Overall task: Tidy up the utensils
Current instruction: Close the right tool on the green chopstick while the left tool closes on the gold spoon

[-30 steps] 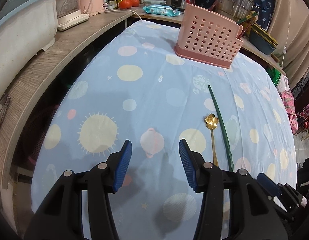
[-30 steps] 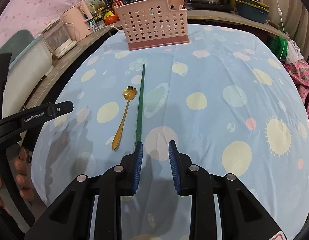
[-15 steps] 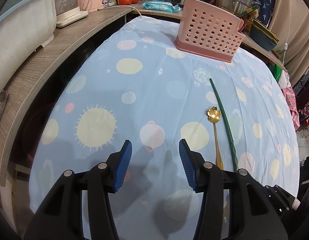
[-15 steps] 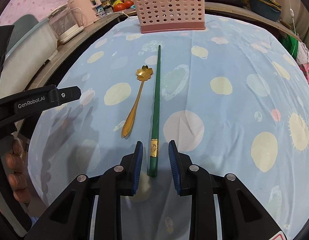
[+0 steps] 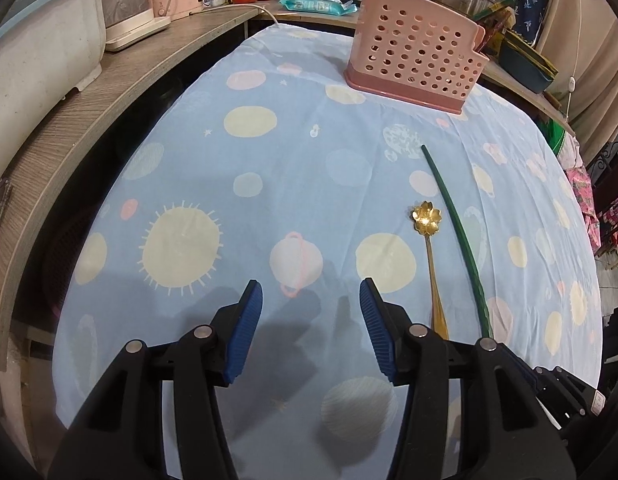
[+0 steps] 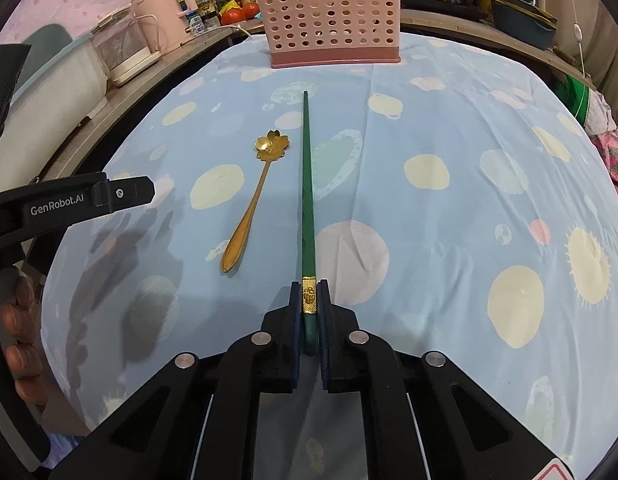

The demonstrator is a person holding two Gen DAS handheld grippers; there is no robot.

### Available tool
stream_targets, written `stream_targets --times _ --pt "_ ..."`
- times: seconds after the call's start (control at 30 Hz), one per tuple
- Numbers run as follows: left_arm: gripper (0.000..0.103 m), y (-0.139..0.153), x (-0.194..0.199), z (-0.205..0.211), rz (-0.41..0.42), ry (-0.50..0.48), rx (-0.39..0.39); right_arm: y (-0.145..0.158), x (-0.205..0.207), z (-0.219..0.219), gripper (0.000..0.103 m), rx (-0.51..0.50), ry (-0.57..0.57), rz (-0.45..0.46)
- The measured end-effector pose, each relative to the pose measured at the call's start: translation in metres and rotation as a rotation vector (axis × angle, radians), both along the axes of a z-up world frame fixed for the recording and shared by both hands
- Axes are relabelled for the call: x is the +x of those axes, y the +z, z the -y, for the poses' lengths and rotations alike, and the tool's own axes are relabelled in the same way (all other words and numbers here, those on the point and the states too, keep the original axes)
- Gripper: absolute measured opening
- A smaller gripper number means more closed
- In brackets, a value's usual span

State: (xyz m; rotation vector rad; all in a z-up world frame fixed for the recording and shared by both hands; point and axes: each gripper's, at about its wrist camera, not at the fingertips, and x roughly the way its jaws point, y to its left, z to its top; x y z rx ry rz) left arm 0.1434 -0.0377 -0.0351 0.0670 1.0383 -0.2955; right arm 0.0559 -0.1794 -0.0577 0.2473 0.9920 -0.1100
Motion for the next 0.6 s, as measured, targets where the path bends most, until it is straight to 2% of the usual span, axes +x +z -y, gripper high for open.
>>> stream_targets --times 0.07,0.3,0.5,0.6 --pt "0.056 -0.001 -0.001 0.002 -0.002 -0.003 0.001 0.001 -0.003 0.002 0.007 -0.009 -0.006 0.002" --pt "0.065 -0.003 -0.009 0.017 -0.019 -0.037 -0.011 0.007 -0.015 0.022 0.007 0.009 -0.068 0.013" --pt "0.068 -0.008 -0.021 0.037 -0.067 -0.103 -0.047 0.017 -0.026 0.042 0.007 0.024 -0.126 0.036" --pt "0.068 -0.013 -0.026 0.047 -0.069 -0.130 -0.041 0.018 -0.029 0.048 0.007 0.029 -0.142 0.032"
